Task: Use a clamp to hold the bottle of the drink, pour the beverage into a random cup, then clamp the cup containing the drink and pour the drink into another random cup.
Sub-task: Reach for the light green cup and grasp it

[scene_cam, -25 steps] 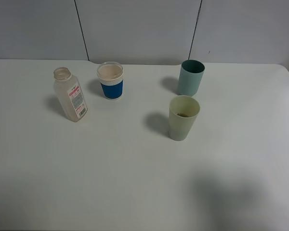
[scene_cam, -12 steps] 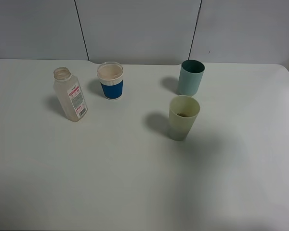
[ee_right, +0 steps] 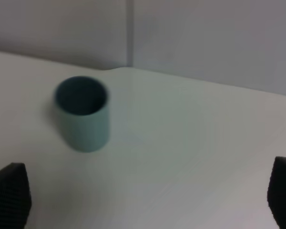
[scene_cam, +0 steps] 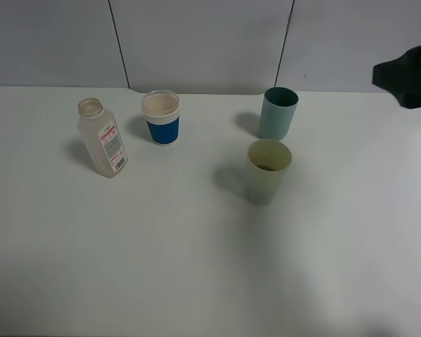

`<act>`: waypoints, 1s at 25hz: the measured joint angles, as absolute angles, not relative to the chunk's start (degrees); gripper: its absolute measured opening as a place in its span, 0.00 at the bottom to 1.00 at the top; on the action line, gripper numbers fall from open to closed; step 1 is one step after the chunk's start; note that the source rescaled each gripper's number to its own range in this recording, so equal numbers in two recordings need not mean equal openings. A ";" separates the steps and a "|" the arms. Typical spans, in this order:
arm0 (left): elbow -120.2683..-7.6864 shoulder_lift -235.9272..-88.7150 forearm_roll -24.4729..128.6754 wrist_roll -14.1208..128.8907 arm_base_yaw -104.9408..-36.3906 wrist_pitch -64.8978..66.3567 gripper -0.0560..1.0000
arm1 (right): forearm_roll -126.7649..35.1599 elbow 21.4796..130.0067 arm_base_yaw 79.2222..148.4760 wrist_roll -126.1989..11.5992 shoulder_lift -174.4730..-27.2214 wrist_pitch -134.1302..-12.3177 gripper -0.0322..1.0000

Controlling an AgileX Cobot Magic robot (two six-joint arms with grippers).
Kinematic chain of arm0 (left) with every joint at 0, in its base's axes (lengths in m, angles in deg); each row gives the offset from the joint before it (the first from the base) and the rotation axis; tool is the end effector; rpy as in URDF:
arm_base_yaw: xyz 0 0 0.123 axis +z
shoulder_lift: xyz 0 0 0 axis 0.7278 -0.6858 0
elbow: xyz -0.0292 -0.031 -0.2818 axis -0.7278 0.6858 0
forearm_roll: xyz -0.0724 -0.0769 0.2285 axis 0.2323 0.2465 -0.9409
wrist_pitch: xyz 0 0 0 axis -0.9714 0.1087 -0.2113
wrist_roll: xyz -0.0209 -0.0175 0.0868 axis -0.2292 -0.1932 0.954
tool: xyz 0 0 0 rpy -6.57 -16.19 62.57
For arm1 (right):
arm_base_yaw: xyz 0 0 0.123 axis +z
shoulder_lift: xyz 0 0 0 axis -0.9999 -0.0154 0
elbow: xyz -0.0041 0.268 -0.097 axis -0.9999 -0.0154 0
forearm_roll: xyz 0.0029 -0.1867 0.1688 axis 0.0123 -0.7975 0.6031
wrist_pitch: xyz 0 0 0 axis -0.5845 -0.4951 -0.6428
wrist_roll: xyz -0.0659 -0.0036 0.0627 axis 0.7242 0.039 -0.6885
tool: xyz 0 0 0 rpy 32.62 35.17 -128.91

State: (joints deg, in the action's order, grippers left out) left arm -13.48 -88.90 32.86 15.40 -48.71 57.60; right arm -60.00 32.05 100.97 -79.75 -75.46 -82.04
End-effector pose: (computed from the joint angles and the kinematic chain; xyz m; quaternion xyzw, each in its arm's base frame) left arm -0.0065 0.0082 0.2798 -0.0461 0.8475 0.0043 0.5288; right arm 0.1704 0.0326 0.3151 -0.1241 0.8303 0.0115 0.5432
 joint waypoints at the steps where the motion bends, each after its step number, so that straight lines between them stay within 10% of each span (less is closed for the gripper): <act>1: -13.48 -88.90 32.86 15.40 -48.71 57.60 1.00 | -60.57 32.05 103.15 -79.75 -76.68 -81.92 1.00; 12: -13.48 -88.90 32.86 15.40 -48.71 57.60 1.00 | -64.30 32.05 118.74 -85.72 -79.54 -93.94 1.00; 25: -13.48 -88.90 32.86 15.40 -48.71 57.60 1.00 | -65.23 20.49 118.94 -89.10 -79.54 -86.88 1.00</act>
